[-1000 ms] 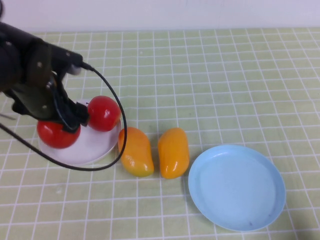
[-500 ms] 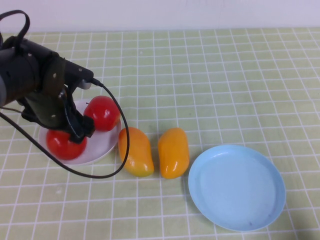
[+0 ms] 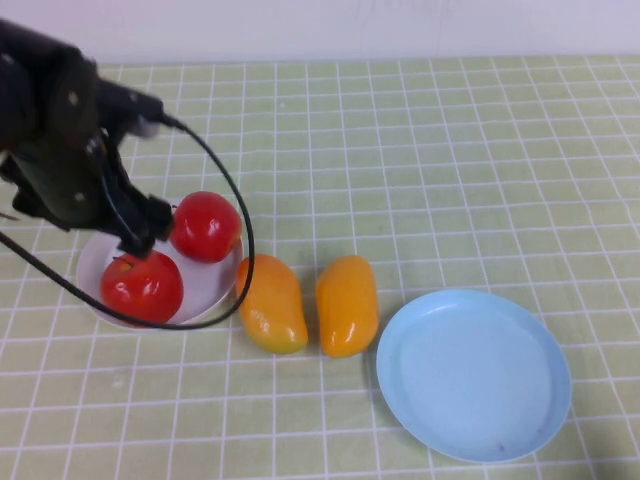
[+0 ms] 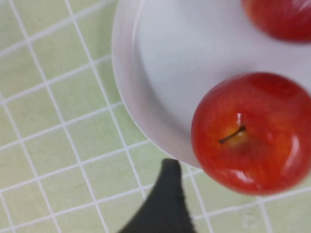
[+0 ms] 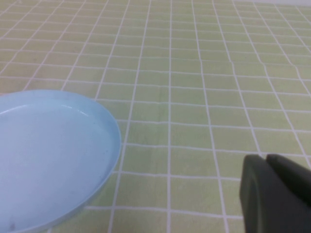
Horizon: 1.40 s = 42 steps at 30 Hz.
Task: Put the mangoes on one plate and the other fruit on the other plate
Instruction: Put one type of fruit in the left plate, then put another type of fruit in the right plate
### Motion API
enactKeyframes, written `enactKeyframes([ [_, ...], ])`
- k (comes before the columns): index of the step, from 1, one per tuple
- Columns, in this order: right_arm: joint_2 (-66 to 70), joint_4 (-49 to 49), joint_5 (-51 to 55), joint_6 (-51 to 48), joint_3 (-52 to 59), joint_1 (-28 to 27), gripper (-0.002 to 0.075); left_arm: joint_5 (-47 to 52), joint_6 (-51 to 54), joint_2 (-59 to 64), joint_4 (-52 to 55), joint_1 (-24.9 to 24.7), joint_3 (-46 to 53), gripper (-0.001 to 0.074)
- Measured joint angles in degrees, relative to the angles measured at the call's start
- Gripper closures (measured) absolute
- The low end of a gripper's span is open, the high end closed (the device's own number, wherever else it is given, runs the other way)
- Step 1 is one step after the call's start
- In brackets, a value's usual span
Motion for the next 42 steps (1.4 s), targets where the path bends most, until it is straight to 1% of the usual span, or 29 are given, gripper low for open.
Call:
enactKeyframes([
  [2,0.00,0.00,0.00,0.00,0.00,0.00,0.0741,1.74,-0.10,-2.52,-1.16,-0.11,-1.86,0.0173],
  [5,0.00,0.00,0.00,0.00,0.00,0.00,0.0741,3.99,-0.10,-6.42,-3.36,-0.24,-3.43,0.0318],
  [7,0.00,0.00,0.00,0.00,0.00,0.00,0.0741,5.38,0.82,-9.32,-4.57,-0.36,-3.52,0.0426],
  [9,0.00,0.00,0.00,0.00,0.00,0.00,0.0741,6.54,2.01,-12.32,-5.72,-0.36,-3.42,0.0568],
  [10,0.00,0.00,0.00,0.00,0.00,0.00,0.0741,6.53,2.50,-13.66,-6.17,-0.36,-3.08,0.0617],
  [11,0.00,0.00,0.00,0.00,0.00,0.00,0.0741,6.28,2.94,-15.47,-6.78,-0.36,-2.51,0.0659],
  [13,0.00,0.00,0.00,0.00,0.00,0.00,0.0741,4.88,3.55,-19.17,-7.79,-0.36,-0.82,0.0702],
  [15,0.00,0.00,0.00,0.00,0.00,0.00,0.0742,2.52,3.76,-23.94,-8.71,-0.46,1.96,0.0720],
  [19,0.00,0.02,0.00,0.00,0.00,0.00,0.0741,-3.21,3.90,-33.82,-9.74,-0.43,9.80,0.0731],
  [24,0.00,0.12,0.00,0.00,0.00,0.00,0.0741,-12.27,3.99,-47.08,-10.55,-0.43,23.83,0.0734],
  [30,0.00,0.15,0.00,0.00,0.00,0.00,0.0741,-14.77,3.99,-55.37,-10.20,-0.43,36.23,0.0734],
  [33,0.00,0.15,0.00,0.00,0.00,0.00,0.0741,-14.66,3.87,-55.95,-8.78,-0.43,38.90,0.0734],
  [37,0.00,0.15,0.00,0.00,0.00,0.00,0.0741,-14.34,1.75,-55.95,-8.69,-0.43,39.35,0.0734],
  [42,0.00,0.24,0.00,0.00,0.00,0.00,0.0742,-19.24,-0.30,-55.95,-7.91,-0.43,40.20,0.0734],
])
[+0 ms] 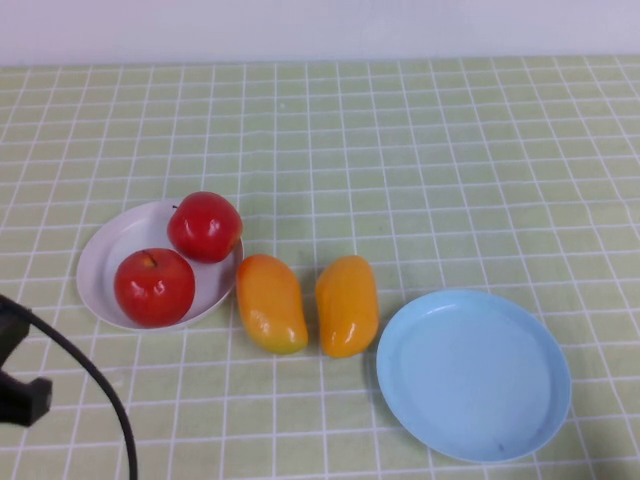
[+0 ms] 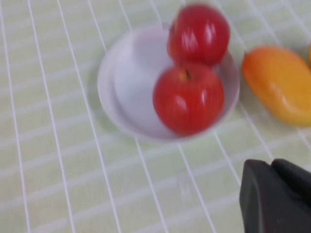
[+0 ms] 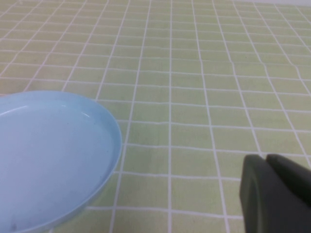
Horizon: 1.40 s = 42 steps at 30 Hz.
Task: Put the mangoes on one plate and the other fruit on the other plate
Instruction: Put another type of fruit in the right plate
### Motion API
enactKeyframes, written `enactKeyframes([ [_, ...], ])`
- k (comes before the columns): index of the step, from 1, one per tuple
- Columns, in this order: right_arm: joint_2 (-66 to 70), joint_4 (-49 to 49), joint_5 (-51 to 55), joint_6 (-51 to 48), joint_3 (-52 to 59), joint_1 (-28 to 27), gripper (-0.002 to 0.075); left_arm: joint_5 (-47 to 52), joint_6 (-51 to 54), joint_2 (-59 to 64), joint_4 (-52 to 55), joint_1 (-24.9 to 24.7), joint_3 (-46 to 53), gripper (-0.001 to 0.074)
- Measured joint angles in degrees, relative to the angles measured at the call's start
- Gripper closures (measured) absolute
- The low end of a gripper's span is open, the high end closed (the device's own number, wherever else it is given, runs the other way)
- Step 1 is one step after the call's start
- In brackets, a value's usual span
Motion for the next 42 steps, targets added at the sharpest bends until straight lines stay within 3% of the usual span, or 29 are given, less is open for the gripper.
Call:
enactKeyframes([
  [5,0.00,0.00,0.00,0.00,0.00,0.00,0.0741,-14.65,-0.13,-5.13,1.28,1.54,7.76,0.0734],
  [10,0.00,0.00,0.00,0.00,0.00,0.00,0.0741,-28.73,-0.01,-18.41,-0.20,9.46,21.28,0.0734],
  [15,0.00,0.00,0.00,0.00,0.00,0.00,0.0742,-35.01,-0.13,-30.19,-0.30,14.73,31.11,0.0734],
  [22,0.00,0.00,0.00,0.00,0.00,0.00,0.0741,-35.27,-0.36,-39.31,-0.33,15.15,36.90,0.0734],
  [29,0.00,0.00,0.00,0.00,0.00,0.00,0.0742,-31.53,-4.15,-39.54,-0.19,15.15,39.74,0.0734],
  [37,0.00,0.00,0.00,0.00,0.00,0.00,0.0741,-20.57,-4.41,-39.68,1.97,12.72,39.74,0.0734],
  [42,0.00,0.00,0.00,0.00,0.00,0.00,0.0742,-19.68,-4.39,-39.68,2.31,12.59,39.78,0.0734],
])
